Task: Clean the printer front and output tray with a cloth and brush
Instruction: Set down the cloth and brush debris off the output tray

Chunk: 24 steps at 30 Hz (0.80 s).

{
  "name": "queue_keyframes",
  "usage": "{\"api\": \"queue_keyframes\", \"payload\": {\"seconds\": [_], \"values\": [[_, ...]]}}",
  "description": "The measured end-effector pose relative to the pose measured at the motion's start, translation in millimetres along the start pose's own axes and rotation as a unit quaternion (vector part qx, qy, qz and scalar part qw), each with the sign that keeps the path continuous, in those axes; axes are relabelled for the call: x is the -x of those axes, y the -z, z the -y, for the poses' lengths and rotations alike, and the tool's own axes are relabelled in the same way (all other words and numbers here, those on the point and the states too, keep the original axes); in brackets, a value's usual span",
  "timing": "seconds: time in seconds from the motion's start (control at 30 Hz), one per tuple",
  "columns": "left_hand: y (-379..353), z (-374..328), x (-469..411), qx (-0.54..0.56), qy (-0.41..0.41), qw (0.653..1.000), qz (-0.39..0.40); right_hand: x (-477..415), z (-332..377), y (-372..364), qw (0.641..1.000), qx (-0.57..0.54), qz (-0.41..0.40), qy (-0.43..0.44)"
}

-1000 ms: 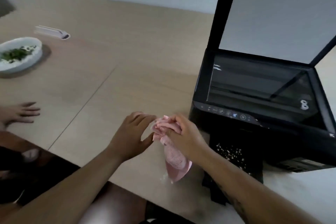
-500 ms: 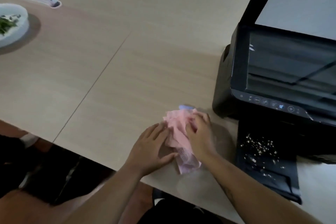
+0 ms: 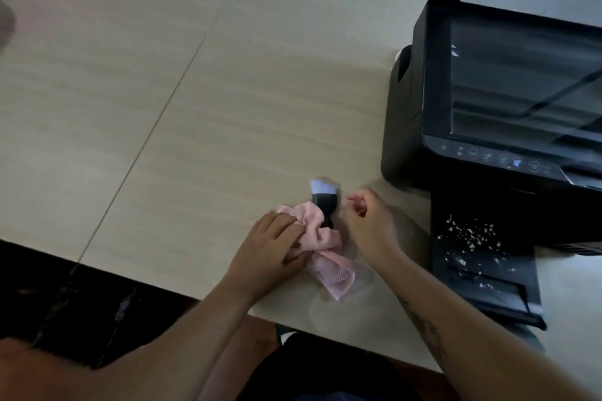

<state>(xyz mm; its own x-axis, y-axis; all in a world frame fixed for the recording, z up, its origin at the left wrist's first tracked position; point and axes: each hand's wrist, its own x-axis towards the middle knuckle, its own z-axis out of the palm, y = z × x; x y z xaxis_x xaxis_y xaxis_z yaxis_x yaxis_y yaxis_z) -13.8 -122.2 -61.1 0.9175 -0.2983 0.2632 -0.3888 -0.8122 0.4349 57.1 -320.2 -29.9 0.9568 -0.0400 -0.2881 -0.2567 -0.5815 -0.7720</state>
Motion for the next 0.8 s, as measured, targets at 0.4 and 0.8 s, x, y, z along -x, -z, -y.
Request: {"api": "queue_keyframes", "payload": {"seconds": [0.4, 0.8], "values": [[13.5, 2.0, 6.2, -0.012, 0.031, 0.996, 0.086, -0.6, 19.5, -6.3, 0.967, 0.249, 0.034, 0.035], [17.6, -31.5, -78.2, -0.012, -0.075, 0.974, 0.212, 59.2, -31.8, 112.3, 0.985, 0.112, -0.131, 0.018]]}}
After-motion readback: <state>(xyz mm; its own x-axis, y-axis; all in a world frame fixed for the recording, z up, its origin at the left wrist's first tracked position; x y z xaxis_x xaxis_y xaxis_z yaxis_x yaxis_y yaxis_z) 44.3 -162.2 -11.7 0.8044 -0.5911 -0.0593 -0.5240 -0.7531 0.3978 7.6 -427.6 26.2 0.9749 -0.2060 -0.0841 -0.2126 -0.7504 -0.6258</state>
